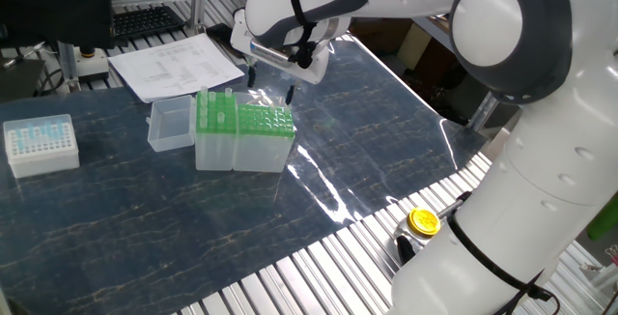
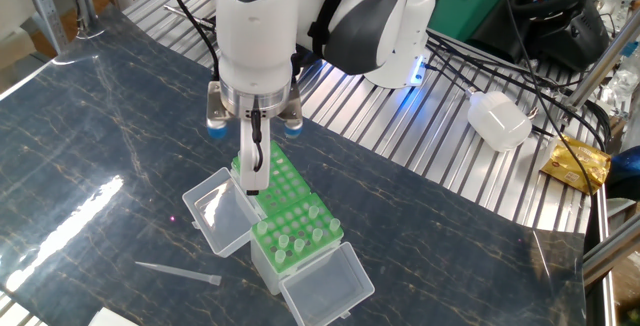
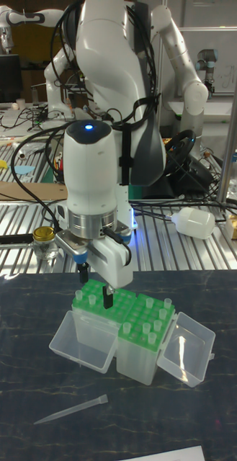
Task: Transfer all large pipette tips from one holder to another
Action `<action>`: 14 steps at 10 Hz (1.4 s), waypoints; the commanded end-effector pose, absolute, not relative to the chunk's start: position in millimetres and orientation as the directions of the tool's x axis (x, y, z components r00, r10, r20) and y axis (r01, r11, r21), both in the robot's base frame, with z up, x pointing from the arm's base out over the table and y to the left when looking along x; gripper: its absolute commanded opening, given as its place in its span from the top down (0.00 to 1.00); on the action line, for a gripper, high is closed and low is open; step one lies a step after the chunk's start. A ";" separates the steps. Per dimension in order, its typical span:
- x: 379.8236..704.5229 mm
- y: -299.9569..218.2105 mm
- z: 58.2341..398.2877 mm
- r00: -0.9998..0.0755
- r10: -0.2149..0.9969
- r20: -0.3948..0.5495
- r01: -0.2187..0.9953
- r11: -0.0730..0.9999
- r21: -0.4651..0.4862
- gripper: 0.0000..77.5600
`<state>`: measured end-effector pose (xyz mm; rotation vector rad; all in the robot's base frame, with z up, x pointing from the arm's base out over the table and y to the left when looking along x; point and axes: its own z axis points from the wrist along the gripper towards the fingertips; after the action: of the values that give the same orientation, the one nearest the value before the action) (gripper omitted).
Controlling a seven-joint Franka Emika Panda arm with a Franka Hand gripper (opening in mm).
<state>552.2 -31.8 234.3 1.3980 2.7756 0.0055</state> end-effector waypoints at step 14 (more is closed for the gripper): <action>569.5 5.1 239.6 -0.547 0.837 -0.009 0.837 0.547 -0.004 0.00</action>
<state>575.0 11.8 235.4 1.5036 2.7539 -0.0130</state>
